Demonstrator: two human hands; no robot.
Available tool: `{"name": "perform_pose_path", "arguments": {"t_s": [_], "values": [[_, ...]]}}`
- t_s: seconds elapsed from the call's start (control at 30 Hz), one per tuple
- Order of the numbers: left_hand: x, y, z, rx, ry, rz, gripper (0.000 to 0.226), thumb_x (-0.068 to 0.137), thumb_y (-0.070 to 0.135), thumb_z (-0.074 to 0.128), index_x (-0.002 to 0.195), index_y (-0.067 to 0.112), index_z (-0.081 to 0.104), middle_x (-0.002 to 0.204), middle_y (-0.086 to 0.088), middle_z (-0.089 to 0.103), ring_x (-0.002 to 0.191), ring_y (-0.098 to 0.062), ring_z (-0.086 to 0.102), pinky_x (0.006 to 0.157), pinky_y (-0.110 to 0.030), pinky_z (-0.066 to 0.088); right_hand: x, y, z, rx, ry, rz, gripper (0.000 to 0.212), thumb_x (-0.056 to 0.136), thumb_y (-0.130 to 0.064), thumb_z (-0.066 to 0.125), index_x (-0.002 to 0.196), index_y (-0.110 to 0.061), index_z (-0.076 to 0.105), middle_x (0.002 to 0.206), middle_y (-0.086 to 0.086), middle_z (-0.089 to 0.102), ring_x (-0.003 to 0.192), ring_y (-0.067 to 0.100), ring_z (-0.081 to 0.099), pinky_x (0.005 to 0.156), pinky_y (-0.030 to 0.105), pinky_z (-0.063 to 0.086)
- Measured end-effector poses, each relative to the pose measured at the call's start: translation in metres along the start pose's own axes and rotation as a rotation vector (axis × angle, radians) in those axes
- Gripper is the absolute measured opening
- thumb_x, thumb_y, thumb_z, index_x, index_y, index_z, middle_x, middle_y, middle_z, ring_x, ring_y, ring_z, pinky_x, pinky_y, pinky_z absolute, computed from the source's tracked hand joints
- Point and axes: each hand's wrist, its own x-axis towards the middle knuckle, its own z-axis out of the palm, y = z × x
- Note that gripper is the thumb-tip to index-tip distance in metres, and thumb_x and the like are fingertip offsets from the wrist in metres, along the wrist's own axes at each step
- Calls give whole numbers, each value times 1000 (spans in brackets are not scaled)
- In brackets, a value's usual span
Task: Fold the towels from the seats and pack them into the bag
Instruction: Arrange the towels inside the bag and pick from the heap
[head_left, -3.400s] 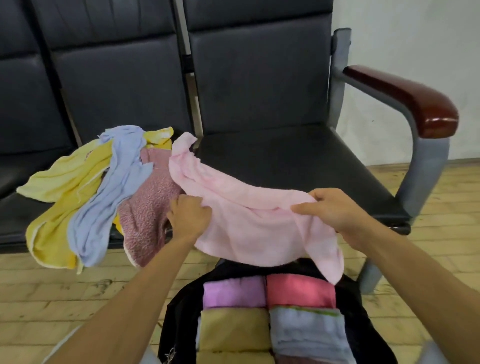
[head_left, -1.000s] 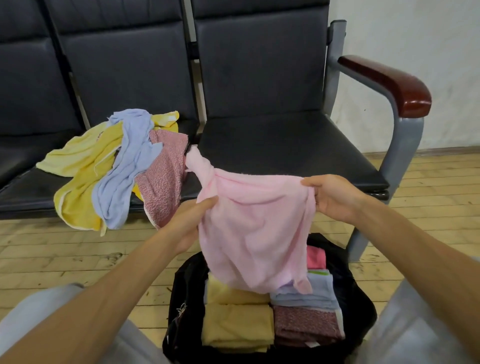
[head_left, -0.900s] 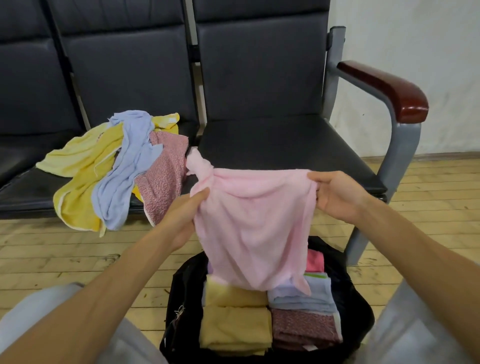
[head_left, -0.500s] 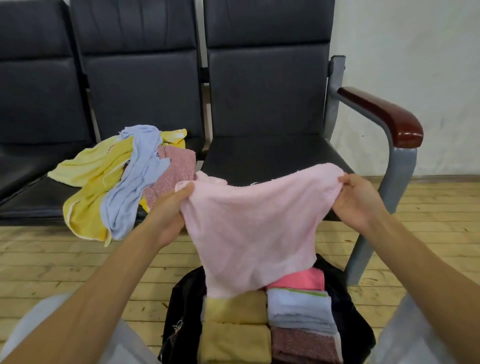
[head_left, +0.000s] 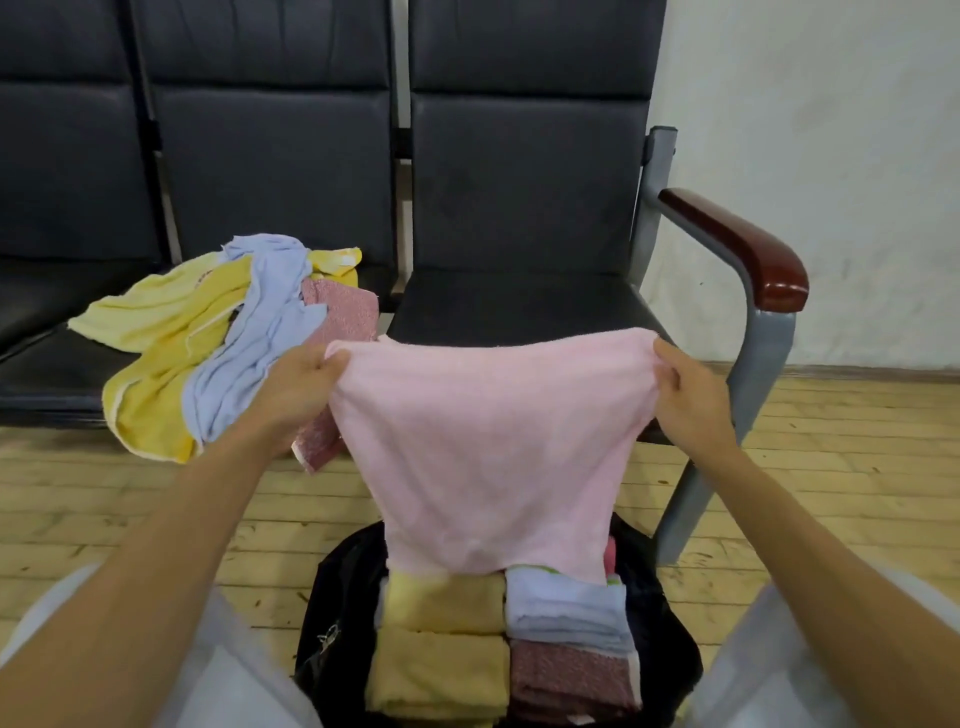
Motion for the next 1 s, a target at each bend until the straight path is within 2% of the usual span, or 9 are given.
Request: {"name": "perform_pose_path", "arguments": {"t_s": [0.07, 0.13, 0.27, 0.37, 0.53, 0.63, 0.77, 0.83, 1.0], "values": [[3, -5, 1, 350, 64, 113, 28, 103, 20, 42, 85, 4, 57, 92, -18, 63, 88, -29, 57, 72, -35, 37, -2, 3, 1, 79, 12, 100, 37, 103, -9, 39, 136, -13, 55, 120, 3, 62, 112, 23, 57, 97, 32, 45], [1, -3, 6, 387, 93, 134, 29, 102, 20, 42, 87, 1, 56, 88, -19, 60, 84, -27, 52, 69, -33, 31, -1, 5, 3, 313, -25, 237, 30, 100, -5, 42, 120, -14, 62, 115, 3, 64, 105, 21, 60, 85, 36, 53], [4, -6, 8, 4, 94, 29, 26, 99, 27, 51, 86, 8, 65, 85, -10, 60, 80, -21, 51, 72, -35, 40, 9, 8, -2, 743, 12, 528, 32, 100, -1, 43, 130, -9, 53, 126, 13, 54, 108, 28, 57, 81, 39, 50], [7, -4, 3, -221, 109, -104, 24, 93, 30, 62, 94, 7, 72, 100, -10, 70, 90, -25, 62, 84, -43, 51, 9, 7, -4, 843, -13, 545, 27, 100, -5, 44, 122, -12, 59, 124, 13, 57, 108, 27, 58, 82, 37, 50], [8, -5, 6, -358, 172, -206, 12, 90, 19, 67, 99, 12, 64, 113, -15, 65, 100, -26, 61, 84, -43, 52, 5, 2, -3, 647, -41, 374, 24, 95, -10, 57, 115, -17, 67, 115, -3, 60, 114, 23, 54, 100, 40, 47], [7, -6, 10, -322, 102, -193, 7, 94, 16, 61, 99, 17, 65, 111, -7, 63, 102, -23, 59, 80, -34, 49, 2, 4, 0, 511, -55, 268, 36, 85, 0, 67, 118, -16, 67, 108, -8, 60, 109, 19, 55, 91, 31, 49], [-1, -2, 11, -130, -100, -81, 24, 92, 15, 63, 116, 13, 68, 120, 3, 60, 117, -12, 51, 97, -28, 41, 2, 7, 5, 176, -2, 71, 40, 82, 1, 69, 121, -11, 67, 112, 2, 66, 106, 22, 60, 96, 37, 50], [-2, -3, 13, 172, -151, 44, 32, 86, 8, 70, 117, 12, 67, 119, 1, 60, 114, -14, 51, 97, -28, 40, 3, 8, 8, -50, 23, -52, 30, 88, -5, 65, 117, -8, 69, 114, 10, 69, 108, 26, 62, 96, 34, 46], [1, -19, 17, 626, -103, 243, 27, 92, -8, 54, 73, 8, 64, 64, -3, 48, 63, -20, 44, 53, -24, 26, 7, 15, 11, -106, 0, -88, 12, 93, -8, 62, 94, -7, 74, 89, 10, 68, 83, 24, 63, 65, 16, 39]]}}
